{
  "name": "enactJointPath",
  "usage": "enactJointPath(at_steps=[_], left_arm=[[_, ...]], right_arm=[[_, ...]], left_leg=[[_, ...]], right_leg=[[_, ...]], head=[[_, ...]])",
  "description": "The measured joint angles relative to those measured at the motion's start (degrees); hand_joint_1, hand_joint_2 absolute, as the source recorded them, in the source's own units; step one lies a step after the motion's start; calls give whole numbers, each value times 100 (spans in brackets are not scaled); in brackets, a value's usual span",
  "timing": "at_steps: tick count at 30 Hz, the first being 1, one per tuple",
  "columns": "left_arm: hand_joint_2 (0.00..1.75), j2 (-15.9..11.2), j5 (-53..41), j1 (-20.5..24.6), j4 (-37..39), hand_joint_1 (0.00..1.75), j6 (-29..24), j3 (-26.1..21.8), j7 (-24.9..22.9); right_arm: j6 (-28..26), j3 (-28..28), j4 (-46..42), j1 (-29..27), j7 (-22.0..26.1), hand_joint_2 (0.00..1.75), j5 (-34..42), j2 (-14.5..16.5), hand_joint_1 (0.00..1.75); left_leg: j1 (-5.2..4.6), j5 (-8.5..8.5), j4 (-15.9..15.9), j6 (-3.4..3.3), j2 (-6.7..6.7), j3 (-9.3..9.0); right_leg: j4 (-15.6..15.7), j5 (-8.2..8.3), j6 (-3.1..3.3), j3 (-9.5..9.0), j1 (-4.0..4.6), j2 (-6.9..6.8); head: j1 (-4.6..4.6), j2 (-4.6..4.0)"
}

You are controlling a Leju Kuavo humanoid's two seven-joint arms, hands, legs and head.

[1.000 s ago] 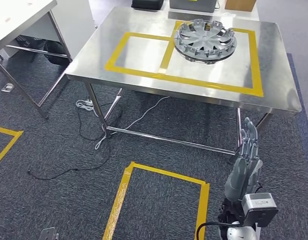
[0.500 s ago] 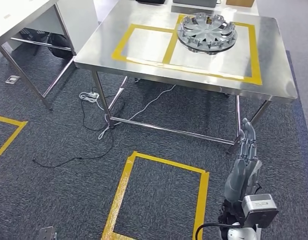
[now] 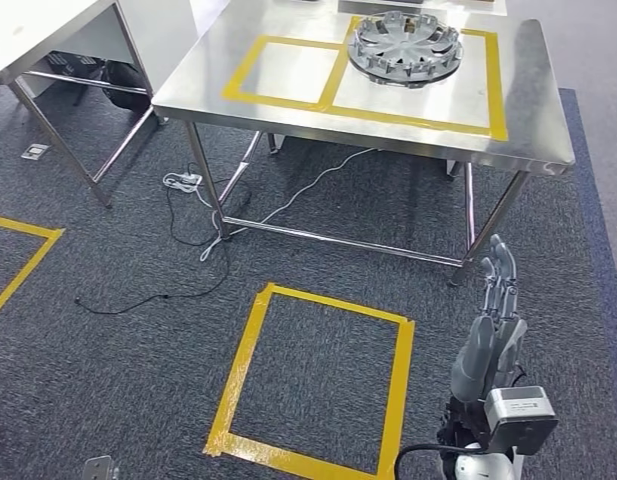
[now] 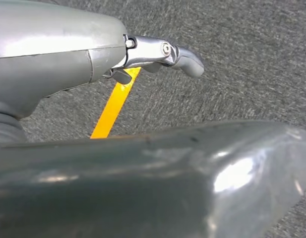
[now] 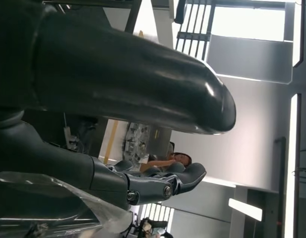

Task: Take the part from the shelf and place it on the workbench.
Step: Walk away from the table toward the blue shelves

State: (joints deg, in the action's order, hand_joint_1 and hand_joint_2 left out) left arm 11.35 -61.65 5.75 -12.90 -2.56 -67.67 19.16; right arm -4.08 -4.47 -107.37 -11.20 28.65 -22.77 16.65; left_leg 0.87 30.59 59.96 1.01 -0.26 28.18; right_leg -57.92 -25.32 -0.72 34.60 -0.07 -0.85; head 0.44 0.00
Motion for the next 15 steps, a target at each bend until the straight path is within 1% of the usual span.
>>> enactJointPath(at_steps=[1, 2, 3, 4, 5, 6, 7, 8, 9, 10, 11, 12, 13, 14, 15], left_arm=[[0, 2, -1, 3, 1, 0, 0, 0, -1], [0, 3, -1, 3, 1, 0, 0, 0, -2], [0, 8, -2, -2, 1, 0, 0, 0, -3], [0, 12, -2, 0, 1, 0, 1, 0, -4], [0, 14, -3, 3, 0, 0, 0, 0, -5], [0, 14, -3, 5, -1, 0, -1, -1, -5], [0, 10, -4, 10, -1, 0, -1, -1, -6], [0, 5, -3, 11, -2, 0, -2, -1, -6], [0, 4, -4, 10, -2, 0, -2, -1, -6], [0, 3, -5, 10, -2, 0, -1, 0, -6], [0, 3, -6, 10, -2, 0, -1, 0, -6], [0, 3, -7, 10, -2, 0, 0, 0, -6], [0, 2, -7, 14, -2, 0, 0, 0, -6], [0, 4, -6, 17, -2, 0, -1, -1, -5], [0, 6, -5, 19, -2, 0, -1, -1, -5]], right_arm=[[-1, -1, -1, 1, 1, 0, -4, 0, 0], [-2, -1, -2, 0, 1, 0, -7, 0, 0], [-2, 1, -2, -2, 1, 0, -8, 0, 0], [-3, 3, -1, -3, 0, 0, -8, 0, 0], [-4, 6, -1, -5, -2, 0, -9, 0, 0], [-5, 9, -1, -5, -3, 0, -10, 0, 0], [-7, 10, 0, -6, -5, 0, -12, 0, 0], [-9, 10, 0, -6, -6, 0, -14, -1, 0], [-11, 11, 0, -6, -7, 0, -16, -1, 0], [-15, 11, 1, -7, -7, 0, -18, -2, 0], [-18, 12, 1, -7, -8, 0, -20, -2, 0], [-21, 12, 1, -6, -8, 0, -20, -2, 0], [-24, 11, 1, -4, -8, 0, -21, -1, 0], [-25, 8, 0, -2, -8, 0, -22, -1, 0], [-26, 5, -2, 3, -8, 0, -23, 0, 0]], left_leg=[[-14, 67, -164, -42, -8, -78], [-32, 60, -210, -99, -14, -79], [-30, 11, -207, -151, -4, -22], [-27, -50, -215, -205, 10, 41], [-21, -125, -226, -259, 24, 120], [-14, -208, -236, -301, 40, 218], [-17, -287, -233, -326, 46, 317], [-22, -368, -229, -338, 50, 421], [-28, -450, -225, -339, 52, 531], [-32, -531, -220, -335, 55, 639], [-35, -610, -214, -325, 58, 748], [-36, -686, -209, -312, 60, 849], [-36, -760, -202, -295, 60, 928], [-44, -829, -192, -272, 56, 990], [-52, -901, -183, -245, 52, 1033]], right_leg=[[-24, 40, -35, 34, 4, 0], [-28, 88, -72, 54, 3, 0], [-24, 131, -106, 77, -4, 5], [-51, 87, -137, 119, -12, 16], [-146, -69, -166, 182, -18, 31], [-349, -333, -188, 268, -24, 45], [-651, -667, -208, 354, -27, 56], [-1016, -951, -223, 428, -29, 61], [-1360, -1106, -232, 463, -30, 62], [-1593, -1112, -235, 436, -30, 63], [-1669, -986, -231, 334, -30, 63], [-1554, -800, -219, 139, -29, 63], [-1250, -667, -199, -155, -29, 64], [-778, -623, -172, -542, -22, 65], [-268, -691, -142, -906, -17, 68]], head=[[-3, 1], [-1, 1], [-1, 1], [-3, 1], [14, 1], [28, 1], [43, 1], [63, 1], [74, 1], [80, 0], [87, 0], [87, 0], [87, 0], [90, 0], [90, 0]])
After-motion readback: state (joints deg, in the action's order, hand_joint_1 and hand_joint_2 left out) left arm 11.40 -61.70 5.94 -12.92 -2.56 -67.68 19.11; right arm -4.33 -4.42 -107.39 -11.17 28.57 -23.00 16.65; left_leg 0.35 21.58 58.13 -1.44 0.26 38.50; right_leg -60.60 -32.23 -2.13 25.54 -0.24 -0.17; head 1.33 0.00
